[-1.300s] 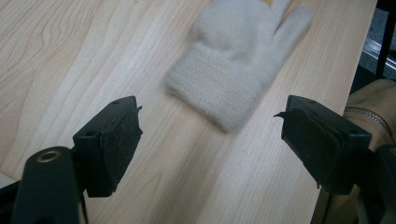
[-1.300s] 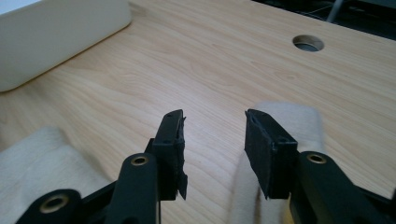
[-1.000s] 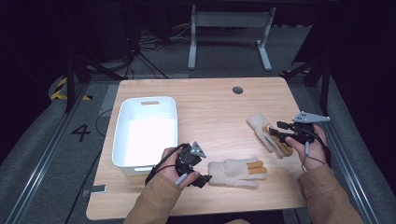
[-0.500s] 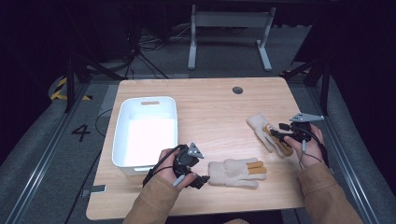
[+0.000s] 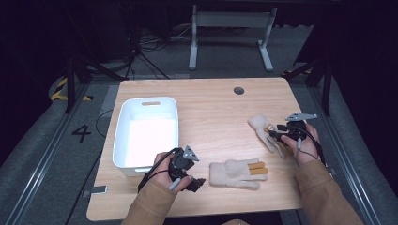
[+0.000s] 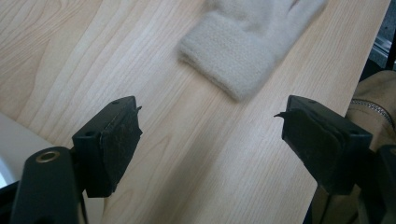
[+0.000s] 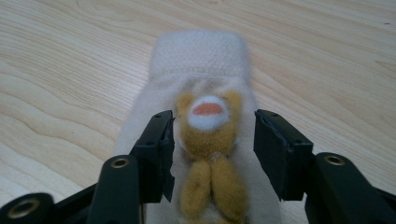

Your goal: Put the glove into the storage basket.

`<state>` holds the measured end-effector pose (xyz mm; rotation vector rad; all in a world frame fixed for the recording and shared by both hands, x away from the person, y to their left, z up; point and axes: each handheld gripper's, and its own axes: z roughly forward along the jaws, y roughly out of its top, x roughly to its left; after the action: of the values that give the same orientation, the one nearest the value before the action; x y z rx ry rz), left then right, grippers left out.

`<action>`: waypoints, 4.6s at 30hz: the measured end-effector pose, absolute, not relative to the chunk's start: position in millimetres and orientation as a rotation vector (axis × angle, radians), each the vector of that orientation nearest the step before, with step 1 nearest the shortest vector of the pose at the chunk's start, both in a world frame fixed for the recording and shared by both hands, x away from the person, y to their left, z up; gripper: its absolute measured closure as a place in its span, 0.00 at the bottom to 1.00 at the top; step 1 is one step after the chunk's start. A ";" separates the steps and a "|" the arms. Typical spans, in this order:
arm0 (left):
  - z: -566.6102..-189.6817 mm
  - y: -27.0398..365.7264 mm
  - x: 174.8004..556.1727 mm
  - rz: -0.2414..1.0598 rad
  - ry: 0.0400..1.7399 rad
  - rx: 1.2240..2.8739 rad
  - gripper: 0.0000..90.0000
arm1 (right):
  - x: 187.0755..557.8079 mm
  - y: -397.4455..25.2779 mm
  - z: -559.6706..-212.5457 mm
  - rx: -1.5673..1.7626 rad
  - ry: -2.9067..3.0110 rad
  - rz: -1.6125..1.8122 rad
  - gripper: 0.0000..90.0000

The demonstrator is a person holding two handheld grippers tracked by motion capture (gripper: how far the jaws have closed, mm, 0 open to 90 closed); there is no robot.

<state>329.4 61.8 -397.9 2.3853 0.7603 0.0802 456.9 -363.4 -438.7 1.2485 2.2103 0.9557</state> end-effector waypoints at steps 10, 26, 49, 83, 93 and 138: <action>-398.7 64.4 327.1 0.084 0.774 2.388 0.22 | 463.8 -359.0 -447.0 1.223 2.254 0.931 0.66; -399.3 62.8 327.9 0.085 0.770 2.394 0.22 | 458.0 -357.7 -434.6 1.172 2.260 0.935 0.81; -397.7 54.7 332.1 0.077 0.738 2.401 0.21 | 431.6 -352.2 -386.9 1.013 2.326 0.989 0.81; -397.0 48.9 332.5 0.061 0.702 2.414 0.22 | 394.8 -319.5 -342.2 0.650 2.625 1.078 0.81; -397.4 48.9 332.5 0.058 0.700 2.417 0.22 | 386.6 -305.8 -338.0 0.519 2.693 1.111 0.81; -401.1 45.6 332.6 0.048 0.693 2.437 0.23 | 377.3 -233.3 -383.8 0.226 2.926 1.225 0.80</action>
<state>332.6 45.6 -401.1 2.4371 0.6935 0.0480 377.3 -233.3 -383.8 0.2260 2.9263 1.2250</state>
